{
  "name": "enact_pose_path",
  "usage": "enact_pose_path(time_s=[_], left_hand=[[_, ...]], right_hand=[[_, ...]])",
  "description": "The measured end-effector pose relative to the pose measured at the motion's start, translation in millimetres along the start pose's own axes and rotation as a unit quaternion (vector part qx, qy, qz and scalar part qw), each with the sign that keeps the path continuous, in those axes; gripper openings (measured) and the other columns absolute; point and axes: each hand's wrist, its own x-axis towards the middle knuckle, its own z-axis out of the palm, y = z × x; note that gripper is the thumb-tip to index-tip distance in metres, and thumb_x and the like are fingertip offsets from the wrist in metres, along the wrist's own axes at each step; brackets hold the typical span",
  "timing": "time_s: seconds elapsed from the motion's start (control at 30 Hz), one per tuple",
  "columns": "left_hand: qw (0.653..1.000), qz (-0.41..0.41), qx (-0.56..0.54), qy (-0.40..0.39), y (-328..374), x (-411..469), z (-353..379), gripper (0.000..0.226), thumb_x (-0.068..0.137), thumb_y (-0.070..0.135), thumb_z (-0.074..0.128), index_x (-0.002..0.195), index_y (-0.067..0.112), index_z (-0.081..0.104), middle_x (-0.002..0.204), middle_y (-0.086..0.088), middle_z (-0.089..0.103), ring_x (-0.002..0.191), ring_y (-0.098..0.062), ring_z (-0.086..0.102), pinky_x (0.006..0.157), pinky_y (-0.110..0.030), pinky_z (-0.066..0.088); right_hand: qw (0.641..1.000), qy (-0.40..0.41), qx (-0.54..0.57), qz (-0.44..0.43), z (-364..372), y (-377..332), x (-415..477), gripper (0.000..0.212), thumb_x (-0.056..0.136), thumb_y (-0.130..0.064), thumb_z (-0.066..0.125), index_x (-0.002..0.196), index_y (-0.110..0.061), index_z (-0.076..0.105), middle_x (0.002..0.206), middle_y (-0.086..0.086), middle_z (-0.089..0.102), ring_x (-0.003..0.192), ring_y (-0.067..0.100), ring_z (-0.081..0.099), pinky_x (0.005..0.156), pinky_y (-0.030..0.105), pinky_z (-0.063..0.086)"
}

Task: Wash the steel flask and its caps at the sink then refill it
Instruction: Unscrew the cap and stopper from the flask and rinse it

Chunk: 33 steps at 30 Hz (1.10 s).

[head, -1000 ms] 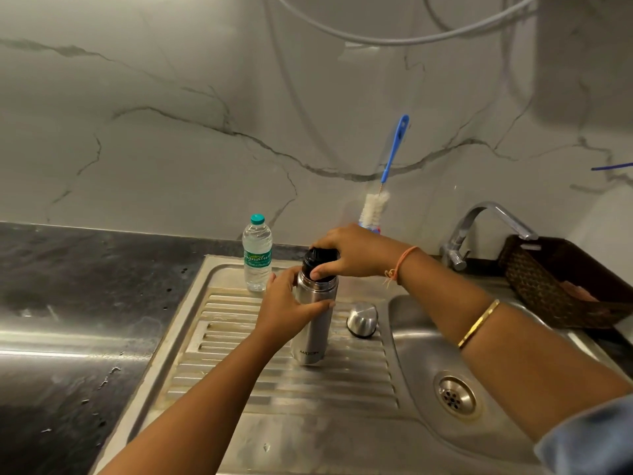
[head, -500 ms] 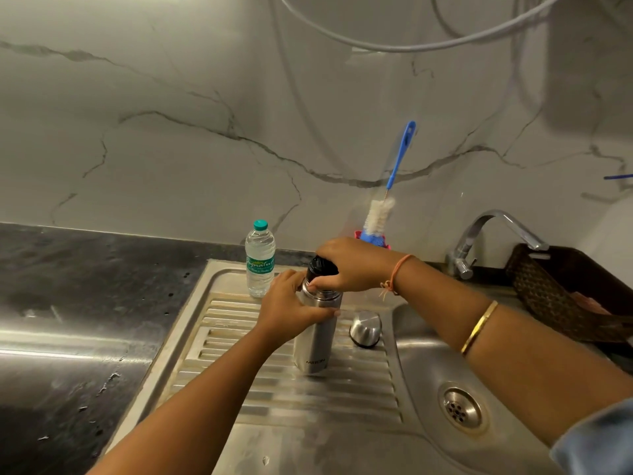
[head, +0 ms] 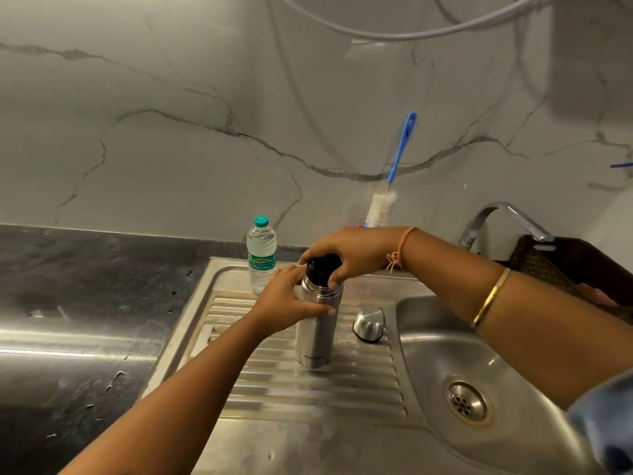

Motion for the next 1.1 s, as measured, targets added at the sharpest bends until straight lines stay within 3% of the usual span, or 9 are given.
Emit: enact_pose_path(time_s=[0.17, 0.27, 0.4, 0.57, 0.7, 0.83, 0.9, 1.0, 1.1], left_hand=[[0.998, -0.006, 0.006, 0.06, 3, -13, 7, 0.078, 0.07, 0.037, 0.081, 0.138, 0.028, 0.044, 0.138, 0.003, 0.05, 0.132, -0.019, 0.036, 0.116, -0.052, 0.018], [0.997, -0.014, 0.007, 0.077, 6, -18, 6, 0.076, 0.071, 0.038, 0.08, 0.137, 0.026, 0.044, 0.137, 0.0, 0.051, 0.131, -0.021, 0.041, 0.116, -0.052, 0.02], [0.998, -0.006, 0.006, 0.067, 9, -18, 3, 0.065, 0.072, 0.038, 0.079, 0.128, 0.024, 0.049, 0.113, 0.01, 0.053, 0.12, -0.017, 0.047, 0.116, -0.052, 0.019], [0.997, -0.002, 0.037, 0.061, 12, -18, -2, 0.068, 0.076, 0.04, 0.075, 0.135, 0.022, 0.046, 0.137, -0.002, 0.054, 0.134, -0.022, 0.039, 0.119, -0.044, -0.003], [0.998, -0.001, 0.02, 0.056, 16, -23, -1, 0.066, 0.077, 0.035, 0.076, 0.134, 0.023, 0.046, 0.135, -0.002, 0.053, 0.129, -0.021, 0.04, 0.117, -0.052, 0.013], [0.998, -0.01, 0.015, 0.053, 16, -23, -2, 0.072, 0.077, 0.035, 0.076, 0.139, 0.027, 0.041, 0.14, -0.002, 0.049, 0.134, -0.024, 0.037, 0.119, -0.05, 0.005], [0.998, -0.006, 0.028, 0.053, 15, -22, -2, 0.065, 0.078, 0.035, 0.075, 0.134, 0.025, 0.045, 0.136, 0.0, 0.053, 0.133, -0.023, 0.037, 0.118, -0.047, 0.002], [0.998, 0.005, 0.033, 0.053, 14, -20, -3, 0.064, 0.077, 0.038, 0.075, 0.132, 0.024, 0.047, 0.133, 0.001, 0.056, 0.131, -0.02, 0.042, 0.119, -0.045, 0.001], [0.998, 0.005, 0.031, 0.054, 13, -19, -2, 0.063, 0.077, 0.038, 0.075, 0.132, 0.025, 0.046, 0.135, 0.001, 0.055, 0.131, -0.02, 0.04, 0.119, -0.047, 0.002]], right_hand=[[0.987, 0.063, -0.078, 0.122, 2, -13, 9, 0.058, 0.088, -0.06, 0.048, 0.112, -0.008, 0.058, 0.097, 0.007, 0.062, 0.079, 0.017, 0.052, 0.058, 0.022, 0.037], [0.978, 0.094, -0.124, 0.141, 8, -17, 13, 0.058, 0.087, -0.061, 0.048, 0.101, -0.006, 0.062, 0.078, 0.004, 0.054, 0.068, 0.016, 0.048, 0.048, 0.021, 0.028], [0.991, 0.03, -0.104, 0.081, -5, -15, 5, 0.048, 0.086, -0.046, 0.06, 0.118, -0.011, 0.056, 0.099, 0.006, 0.06, 0.082, 0.016, 0.051, 0.061, 0.02, 0.037], [0.996, -0.02, -0.088, 0.009, -4, -17, 4, 0.062, 0.083, -0.006, 0.066, 0.137, -0.02, 0.039, 0.133, 0.008, 0.047, 0.121, 0.025, 0.045, 0.094, 0.031, 0.042], [0.997, 0.01, 0.019, 0.074, -7, -17, 7, 0.069, 0.084, -0.033, 0.067, 0.142, -0.016, 0.034, 0.138, 0.008, 0.046, 0.122, 0.025, 0.046, 0.097, 0.032, 0.04], [0.979, 0.099, -0.095, 0.148, 2, -21, 10, 0.058, 0.085, -0.056, 0.056, 0.11, -0.004, 0.058, 0.077, 0.003, 0.055, 0.078, 0.019, 0.053, 0.057, 0.021, 0.037], [0.986, 0.076, -0.092, 0.119, 0, -20, 10, 0.05, 0.085, -0.046, 0.062, 0.116, -0.008, 0.058, 0.09, 0.004, 0.06, 0.084, 0.019, 0.055, 0.06, 0.02, 0.039], [0.998, 0.007, -0.021, 0.059, -8, -15, 4, 0.059, 0.084, -0.019, 0.067, 0.138, -0.02, 0.043, 0.132, 0.004, 0.053, 0.117, 0.023, 0.05, 0.09, 0.028, 0.043], [0.997, 0.008, 0.023, 0.069, -4, -14, 5, 0.07, 0.087, -0.033, 0.064, 0.145, -0.018, 0.03, 0.143, 0.007, 0.043, 0.126, 0.025, 0.043, 0.1, 0.033, 0.039]])
